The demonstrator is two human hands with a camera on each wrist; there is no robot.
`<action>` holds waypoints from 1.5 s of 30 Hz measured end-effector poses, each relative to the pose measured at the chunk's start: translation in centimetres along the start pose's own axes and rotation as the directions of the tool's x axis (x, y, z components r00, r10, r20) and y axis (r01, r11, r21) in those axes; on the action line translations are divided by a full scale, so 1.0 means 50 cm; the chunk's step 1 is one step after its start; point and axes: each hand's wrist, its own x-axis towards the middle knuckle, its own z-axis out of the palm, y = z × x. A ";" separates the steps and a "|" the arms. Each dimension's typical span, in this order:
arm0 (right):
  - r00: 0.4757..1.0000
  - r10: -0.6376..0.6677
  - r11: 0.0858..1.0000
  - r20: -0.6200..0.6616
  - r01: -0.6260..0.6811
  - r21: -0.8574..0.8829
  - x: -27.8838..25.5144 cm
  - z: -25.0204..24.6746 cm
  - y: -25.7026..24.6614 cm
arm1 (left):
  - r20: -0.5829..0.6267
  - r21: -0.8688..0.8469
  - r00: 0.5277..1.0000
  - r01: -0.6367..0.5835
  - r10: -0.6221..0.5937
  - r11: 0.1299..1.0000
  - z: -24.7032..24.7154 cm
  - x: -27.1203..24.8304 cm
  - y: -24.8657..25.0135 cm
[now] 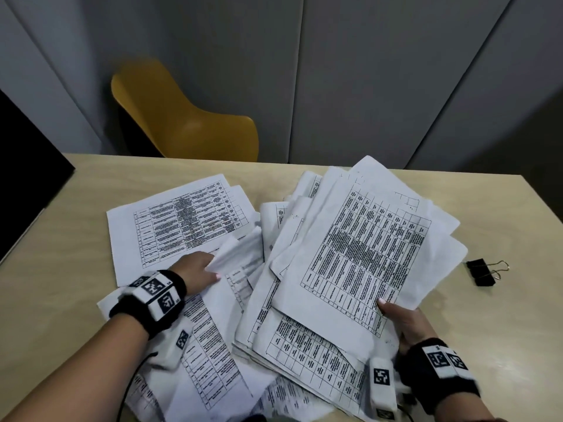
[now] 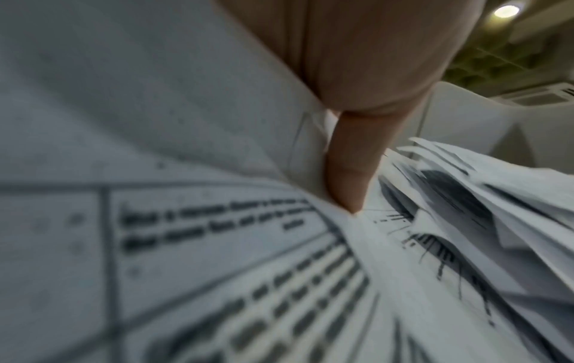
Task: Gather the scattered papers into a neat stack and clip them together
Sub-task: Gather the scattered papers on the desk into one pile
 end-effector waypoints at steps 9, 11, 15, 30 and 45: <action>0.986 -0.142 0.978 -0.084 0.127 -0.165 0.016 0.025 0.010 | 0.089 -0.266 0.984 0.173 -0.155 0.948 0.011 -0.059 -0.122; 0.985 -0.159 0.968 -0.070 0.142 -0.207 0.013 0.032 0.014 | -0.018 -0.259 0.987 0.151 -0.161 0.954 0.024 -0.067 -0.128; 0.976 -0.191 0.961 -0.101 0.165 -0.222 0.011 0.032 0.021 | -0.172 -0.415 0.962 0.122 -0.210 0.901 0.017 -0.092 -0.153; 0.969 -0.200 0.804 -0.146 0.077 -0.589 0.020 0.053 0.020 | -0.396 -0.493 0.866 0.079 -0.305 0.866 -0.083 -0.237 -0.214; 0.967 -0.179 0.793 -0.180 0.034 -0.608 0.016 0.061 0.022 | -0.700 -0.462 0.688 -0.234 -0.190 0.856 -0.189 -0.256 -0.053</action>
